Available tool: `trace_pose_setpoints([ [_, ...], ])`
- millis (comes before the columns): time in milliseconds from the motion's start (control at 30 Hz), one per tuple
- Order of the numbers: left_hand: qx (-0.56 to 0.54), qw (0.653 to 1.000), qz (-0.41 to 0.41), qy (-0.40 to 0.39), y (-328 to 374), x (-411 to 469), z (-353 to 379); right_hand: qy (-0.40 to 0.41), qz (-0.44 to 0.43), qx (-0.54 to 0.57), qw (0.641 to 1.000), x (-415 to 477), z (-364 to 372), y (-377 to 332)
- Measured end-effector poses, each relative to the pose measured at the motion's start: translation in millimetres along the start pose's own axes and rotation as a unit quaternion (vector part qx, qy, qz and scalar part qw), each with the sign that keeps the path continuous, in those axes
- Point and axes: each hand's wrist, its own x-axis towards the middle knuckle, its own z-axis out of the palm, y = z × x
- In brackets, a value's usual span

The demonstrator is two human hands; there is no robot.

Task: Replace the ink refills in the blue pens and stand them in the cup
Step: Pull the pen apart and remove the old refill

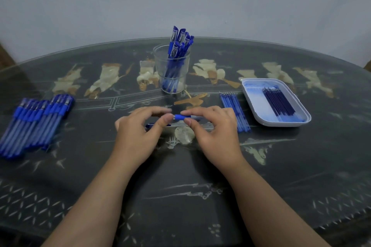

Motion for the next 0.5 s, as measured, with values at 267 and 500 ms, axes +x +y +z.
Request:
trace_pose_setpoints([
  [267,-0.037,0.999,-0.017,-0.008,-0.3,-0.5,-1.3,0.004,-0.002,-0.008,1.0,0.7,1.7,0.9],
  [500,-0.073,0.997,-0.034,-0.015,1.9,-1.7,-4.5,-0.001,0.006,-0.002,1.0,0.2,0.9,1.4],
])
